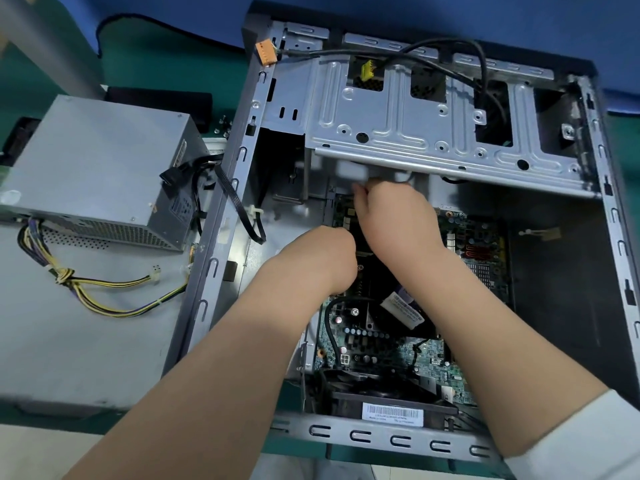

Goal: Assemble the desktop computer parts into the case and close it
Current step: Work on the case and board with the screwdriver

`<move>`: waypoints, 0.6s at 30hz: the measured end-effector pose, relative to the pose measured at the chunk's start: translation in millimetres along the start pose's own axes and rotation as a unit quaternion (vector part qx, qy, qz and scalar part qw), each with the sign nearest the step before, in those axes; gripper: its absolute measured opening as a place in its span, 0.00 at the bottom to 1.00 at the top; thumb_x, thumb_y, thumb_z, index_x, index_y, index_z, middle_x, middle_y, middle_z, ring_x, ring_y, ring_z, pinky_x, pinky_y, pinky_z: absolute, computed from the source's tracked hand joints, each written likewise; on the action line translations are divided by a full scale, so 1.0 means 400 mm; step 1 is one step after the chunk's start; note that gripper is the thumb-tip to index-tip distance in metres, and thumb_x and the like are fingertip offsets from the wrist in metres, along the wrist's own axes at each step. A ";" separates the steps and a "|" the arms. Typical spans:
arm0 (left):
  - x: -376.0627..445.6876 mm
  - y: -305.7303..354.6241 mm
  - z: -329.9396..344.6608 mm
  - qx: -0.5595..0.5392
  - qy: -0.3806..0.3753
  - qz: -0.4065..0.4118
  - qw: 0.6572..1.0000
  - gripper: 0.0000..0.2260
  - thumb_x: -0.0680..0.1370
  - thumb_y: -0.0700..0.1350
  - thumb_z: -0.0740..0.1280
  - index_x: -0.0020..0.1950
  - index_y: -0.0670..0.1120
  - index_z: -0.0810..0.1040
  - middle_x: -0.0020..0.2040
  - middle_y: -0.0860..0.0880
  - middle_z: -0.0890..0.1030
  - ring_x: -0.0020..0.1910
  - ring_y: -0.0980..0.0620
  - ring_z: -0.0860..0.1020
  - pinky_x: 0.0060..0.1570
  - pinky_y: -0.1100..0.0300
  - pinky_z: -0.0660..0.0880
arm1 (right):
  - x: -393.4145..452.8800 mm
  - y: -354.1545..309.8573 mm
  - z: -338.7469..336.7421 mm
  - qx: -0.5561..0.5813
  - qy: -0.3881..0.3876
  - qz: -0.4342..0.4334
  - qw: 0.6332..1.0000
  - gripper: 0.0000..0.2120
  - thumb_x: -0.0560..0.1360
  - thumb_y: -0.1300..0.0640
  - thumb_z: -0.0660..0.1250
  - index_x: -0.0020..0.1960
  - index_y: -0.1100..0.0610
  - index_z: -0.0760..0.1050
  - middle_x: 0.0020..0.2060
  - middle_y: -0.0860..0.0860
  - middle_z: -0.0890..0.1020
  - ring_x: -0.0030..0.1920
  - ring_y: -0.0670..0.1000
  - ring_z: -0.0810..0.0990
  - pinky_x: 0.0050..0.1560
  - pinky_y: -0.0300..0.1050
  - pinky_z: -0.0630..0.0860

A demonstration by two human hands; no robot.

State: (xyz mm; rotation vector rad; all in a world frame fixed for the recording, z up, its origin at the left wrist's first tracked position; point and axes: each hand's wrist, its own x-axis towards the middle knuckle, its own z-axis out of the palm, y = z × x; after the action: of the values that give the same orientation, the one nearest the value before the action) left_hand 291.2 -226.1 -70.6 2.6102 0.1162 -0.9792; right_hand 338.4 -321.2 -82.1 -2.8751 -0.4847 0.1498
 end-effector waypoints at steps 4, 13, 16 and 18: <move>-0.006 0.004 -0.003 0.005 -0.001 0.002 1.000 0.13 0.80 0.38 0.58 0.36 0.45 0.62 0.35 0.49 0.66 0.43 0.47 0.70 0.40 0.58 0.67 | 0.002 -0.001 0.002 0.034 -0.013 0.034 0.999 0.16 0.82 0.50 0.55 0.44 0.59 0.75 0.38 0.59 0.78 0.41 0.61 0.75 0.37 0.45 0.63; -0.063 0.001 -0.052 -0.166 0.130 -0.008 0.977 0.24 0.81 0.44 0.60 0.74 0.42 0.56 0.61 0.41 0.74 0.58 0.43 0.74 0.45 0.57 0.66 | -0.063 0.003 -0.118 0.225 -0.079 0.038 0.970 0.09 0.78 0.49 0.64 0.47 0.53 0.78 0.31 0.47 0.80 0.32 0.49 0.80 0.36 0.41 0.73; -0.090 -0.005 -0.088 -0.213 0.203 0.019 0.956 0.16 0.80 0.43 0.61 0.69 0.47 0.70 0.58 0.46 0.78 0.54 0.48 0.76 0.48 0.58 0.71 | -0.083 -0.007 -0.189 0.423 -0.108 0.080 0.896 0.03 0.77 0.55 0.67 0.46 0.55 0.77 0.30 0.51 0.83 0.27 0.51 0.82 0.28 0.39 0.73; -0.110 -0.016 -0.125 -0.257 0.247 0.036 0.934 0.11 0.80 0.43 0.62 0.61 0.51 0.77 0.52 0.50 0.81 0.48 0.52 0.78 0.45 0.61 0.72 | -0.080 -0.024 -0.234 0.533 -0.088 0.089 0.836 0.02 0.76 0.59 0.68 0.46 0.58 0.77 0.33 0.54 0.84 0.29 0.54 0.83 0.26 0.39 0.72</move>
State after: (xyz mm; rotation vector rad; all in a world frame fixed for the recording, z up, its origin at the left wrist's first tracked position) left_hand 287.7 -200.6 -8.8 2.2801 0.3457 -0.1974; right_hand 318.1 -341.8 13.0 -1.7875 -0.0782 0.5273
